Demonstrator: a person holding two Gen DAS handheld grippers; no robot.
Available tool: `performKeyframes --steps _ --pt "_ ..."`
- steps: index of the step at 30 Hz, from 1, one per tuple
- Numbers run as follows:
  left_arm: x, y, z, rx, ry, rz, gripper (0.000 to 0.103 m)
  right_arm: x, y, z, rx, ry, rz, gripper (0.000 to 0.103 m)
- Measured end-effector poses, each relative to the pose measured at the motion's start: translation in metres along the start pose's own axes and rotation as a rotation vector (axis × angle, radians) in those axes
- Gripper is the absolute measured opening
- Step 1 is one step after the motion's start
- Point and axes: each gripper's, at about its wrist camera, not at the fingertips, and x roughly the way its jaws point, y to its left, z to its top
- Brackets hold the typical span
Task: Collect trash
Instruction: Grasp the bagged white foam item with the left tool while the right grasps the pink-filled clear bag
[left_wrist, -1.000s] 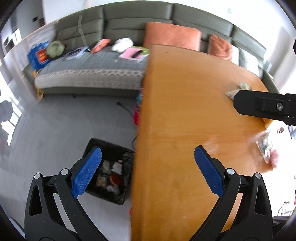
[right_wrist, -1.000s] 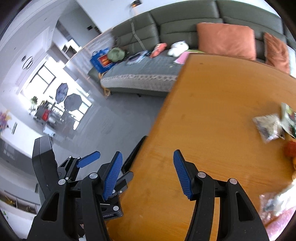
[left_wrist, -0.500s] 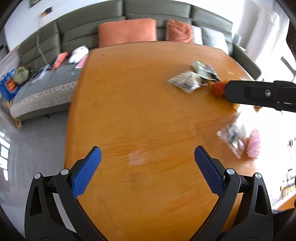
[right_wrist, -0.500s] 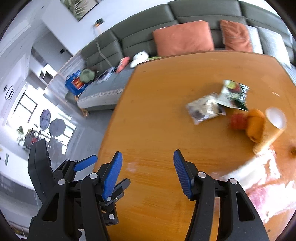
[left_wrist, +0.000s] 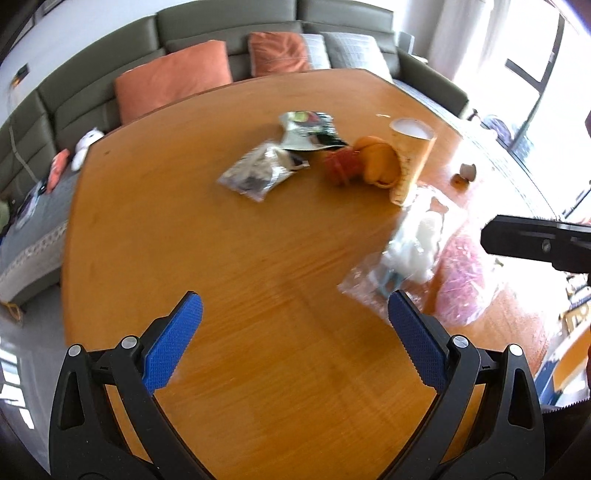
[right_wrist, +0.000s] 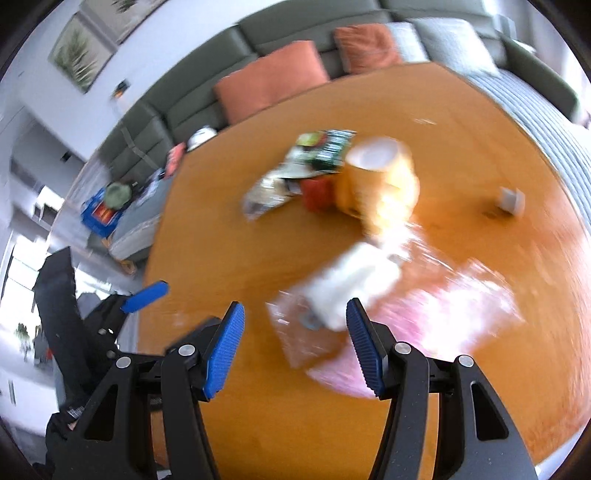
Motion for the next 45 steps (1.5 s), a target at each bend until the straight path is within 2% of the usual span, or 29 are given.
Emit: performKeyframes --steps 6,9,16,18,19,20,22,30,34,42,43,44,45 --pt "0.015 -0.022 0.01 0.056 0.017 -0.037 0.097 -0.01 -0.048 -0.019 0.145 -0.006 -0.067 0.059" --pt "0.021 -0.03 0.014 0.077 0.026 -0.048 0.097 -0.002 -0.067 -0.023 0.198 0.017 -0.097 0.059" --pt "0.032 -0.043 0.019 0.11 0.051 -0.051 0.097 0.026 -0.079 -0.018 0.184 0.043 -0.148 0.058" --pt "0.035 -0.045 0.02 0.113 0.057 -0.046 0.097 0.034 -0.08 -0.015 0.163 0.043 -0.144 0.046" --pt "0.036 -0.045 0.021 0.111 0.059 -0.045 0.097 0.035 -0.08 -0.014 0.158 0.043 -0.147 0.034" --pt "0.037 -0.046 0.022 0.11 0.062 -0.046 0.097 0.034 -0.081 -0.012 0.157 0.037 -0.137 0.029" --pt "0.04 -0.049 0.025 0.113 0.069 -0.045 0.097 0.028 -0.081 -0.009 0.141 0.004 -0.138 0.027" --pt "0.061 -0.076 0.039 0.17 0.09 -0.065 0.097 0.004 -0.093 0.005 0.134 -0.071 -0.177 0.027" --pt "0.072 -0.09 0.047 0.18 0.099 -0.105 0.097 -0.004 -0.096 0.008 0.139 -0.103 -0.208 0.027" --pt "0.101 -0.115 0.047 0.231 0.122 -0.092 0.097 -0.016 -0.113 0.005 0.17 -0.107 -0.223 0.027" --pt "0.103 -0.116 0.045 0.234 0.122 -0.086 0.096 -0.017 -0.113 0.004 0.167 -0.107 -0.222 0.027" --pt "0.104 -0.117 0.043 0.239 0.121 -0.08 0.087 -0.018 -0.112 0.004 0.165 -0.108 -0.221 0.027" --pt "0.106 -0.119 0.041 0.248 0.125 -0.076 0.066 -0.018 -0.111 0.003 0.161 -0.109 -0.222 0.027"
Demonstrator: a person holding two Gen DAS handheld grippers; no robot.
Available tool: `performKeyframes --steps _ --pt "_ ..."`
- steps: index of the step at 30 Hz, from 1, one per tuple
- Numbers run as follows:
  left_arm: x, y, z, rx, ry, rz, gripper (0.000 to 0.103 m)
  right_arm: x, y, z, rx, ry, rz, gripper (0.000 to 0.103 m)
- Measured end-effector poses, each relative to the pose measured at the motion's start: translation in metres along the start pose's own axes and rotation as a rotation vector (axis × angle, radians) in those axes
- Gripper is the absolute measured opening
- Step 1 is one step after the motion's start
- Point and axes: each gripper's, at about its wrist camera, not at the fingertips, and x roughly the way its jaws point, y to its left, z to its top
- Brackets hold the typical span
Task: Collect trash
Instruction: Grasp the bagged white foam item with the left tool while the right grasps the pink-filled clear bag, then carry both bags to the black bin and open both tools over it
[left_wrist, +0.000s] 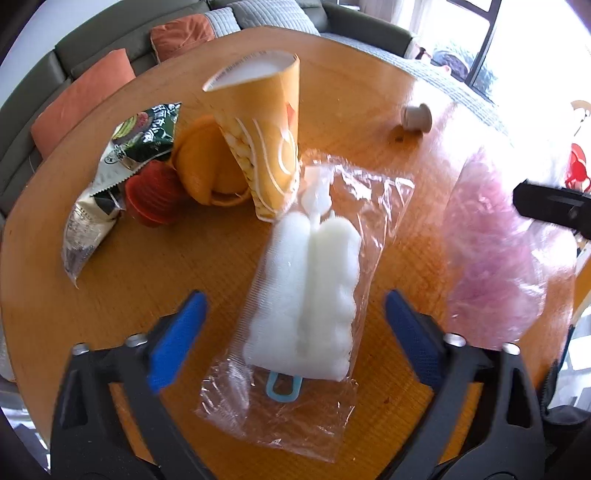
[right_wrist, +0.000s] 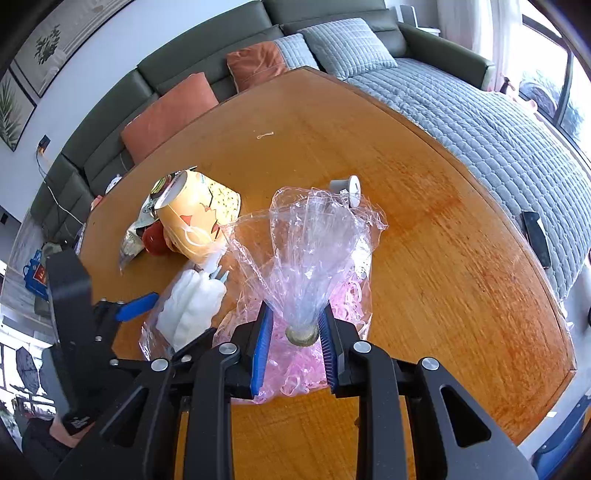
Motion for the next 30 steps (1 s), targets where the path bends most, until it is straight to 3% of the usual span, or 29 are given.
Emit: performKeyframes --steps 2,4,14,30 --pt "-0.002 -0.002 -0.003 0.007 -0.009 -0.001 0.052 -0.001 0.003 0.0 -0.003 -0.001 0.005 0.027" --pt "-0.008 -0.002 -0.006 0.004 -0.017 -0.021 0.048 -0.002 0.006 0.0 -0.01 -0.004 0.012 0.027" --pt "-0.053 0.015 -0.04 -0.05 -0.08 -0.002 0.047 -0.006 0.052 0.001 -0.093 -0.014 0.065 0.027" --pt "-0.113 0.124 -0.147 -0.353 -0.112 0.135 0.047 0.013 0.2 -0.028 -0.379 0.047 0.193 0.021"
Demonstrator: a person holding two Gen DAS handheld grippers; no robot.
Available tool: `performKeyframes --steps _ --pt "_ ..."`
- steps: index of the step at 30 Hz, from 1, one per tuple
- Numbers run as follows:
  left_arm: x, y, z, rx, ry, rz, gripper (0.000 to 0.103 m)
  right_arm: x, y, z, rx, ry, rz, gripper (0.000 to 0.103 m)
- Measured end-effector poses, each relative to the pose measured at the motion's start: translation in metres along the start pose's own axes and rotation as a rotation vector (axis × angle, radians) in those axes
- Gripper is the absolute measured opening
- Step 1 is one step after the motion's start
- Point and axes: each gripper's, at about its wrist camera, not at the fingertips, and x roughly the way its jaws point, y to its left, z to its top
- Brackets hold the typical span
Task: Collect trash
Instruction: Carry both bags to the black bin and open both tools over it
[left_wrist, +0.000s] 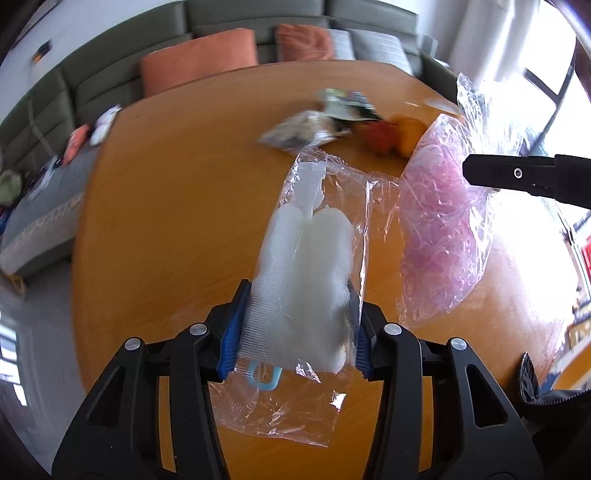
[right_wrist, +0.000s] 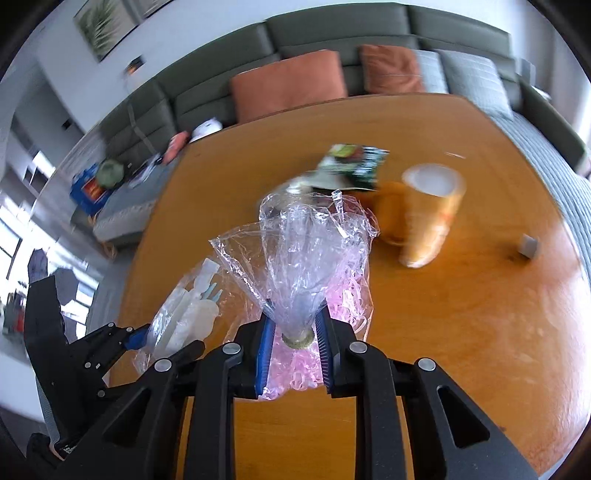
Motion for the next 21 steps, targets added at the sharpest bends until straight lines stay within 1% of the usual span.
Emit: performKeyframes --steps 6,14,17,21 --pt "-0.018 0.052 -0.023 -0.107 -0.015 0.054 0.047 0.019 0.058 0.008 -0.105 0.023 0.057 0.019" --pt "-0.04 0.116 -0.056 -0.244 -0.031 0.139 0.047 0.045 0.138 0.006 -0.225 0.073 0.15 0.019" --pt "-0.05 0.139 -0.073 -0.299 -0.034 0.173 0.047 0.054 0.17 0.004 -0.268 0.089 0.172 0.019" --pt "-0.067 0.172 -0.103 -0.383 -0.031 0.219 0.047 0.065 0.211 0.001 -0.328 0.107 0.207 0.019"
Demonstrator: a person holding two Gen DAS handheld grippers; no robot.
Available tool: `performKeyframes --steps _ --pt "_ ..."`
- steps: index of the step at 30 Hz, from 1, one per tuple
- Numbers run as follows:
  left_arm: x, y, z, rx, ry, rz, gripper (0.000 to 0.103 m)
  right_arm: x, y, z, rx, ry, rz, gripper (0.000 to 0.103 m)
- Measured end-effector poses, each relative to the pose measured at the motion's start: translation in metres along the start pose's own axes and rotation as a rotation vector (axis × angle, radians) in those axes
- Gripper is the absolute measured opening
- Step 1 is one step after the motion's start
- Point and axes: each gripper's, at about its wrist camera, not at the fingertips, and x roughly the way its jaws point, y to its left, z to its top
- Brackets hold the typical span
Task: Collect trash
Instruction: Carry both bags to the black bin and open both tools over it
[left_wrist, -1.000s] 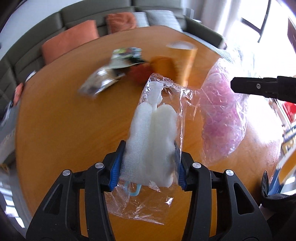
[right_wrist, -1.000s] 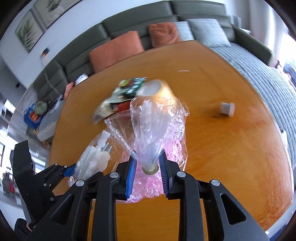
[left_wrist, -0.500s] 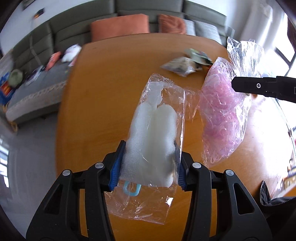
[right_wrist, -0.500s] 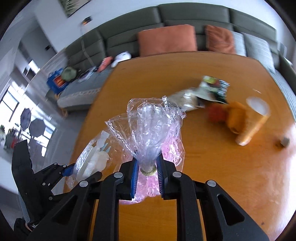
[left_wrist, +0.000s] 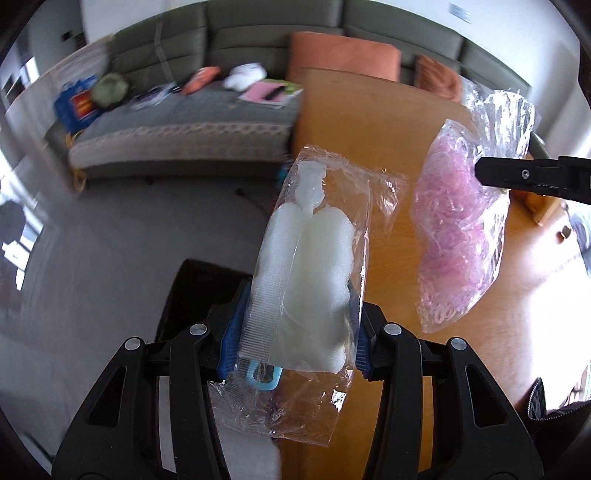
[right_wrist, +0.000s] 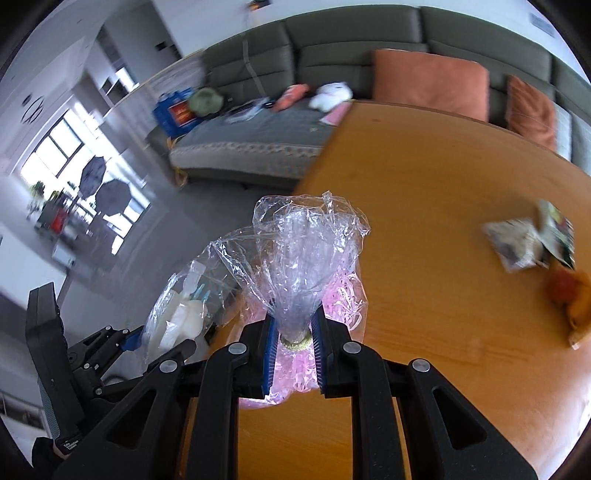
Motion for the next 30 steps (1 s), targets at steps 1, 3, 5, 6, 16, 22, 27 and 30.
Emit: performKeyframes --steps 1,3,5,6,16,22,27,30 --pt "-0.001 0.009 -0.002 -0.017 0.001 0.01 0.047 0.005 0.01 0.004 -0.016 0.003 0.01 0.019" --pt "-0.003 0.025 -0.006 -0.05 0.005 0.031 0.047 0.014 0.031 0.011 -0.047 0.012 0.031 0.019" --pt "-0.005 0.041 -0.009 -0.082 0.004 0.051 0.047 0.022 0.047 0.016 -0.071 0.021 0.047 0.019" --pt "-0.007 0.051 -0.013 -0.104 0.003 0.061 0.047 0.028 0.059 0.019 -0.087 0.029 0.06 0.019" --pt "-0.004 0.12 -0.037 -0.265 0.027 0.128 0.047 0.079 0.132 0.033 -0.19 0.107 0.104 0.019" --pt "0.013 0.149 -0.033 -0.352 0.063 0.172 0.096 0.119 0.165 0.049 -0.243 0.17 0.075 0.051" --pt "0.018 0.169 -0.024 -0.451 0.049 0.213 0.097 0.12 0.172 0.056 -0.27 0.136 0.061 0.051" --pt "0.014 0.166 -0.027 -0.478 0.043 0.186 0.097 0.117 0.171 0.055 -0.275 0.133 0.066 0.051"
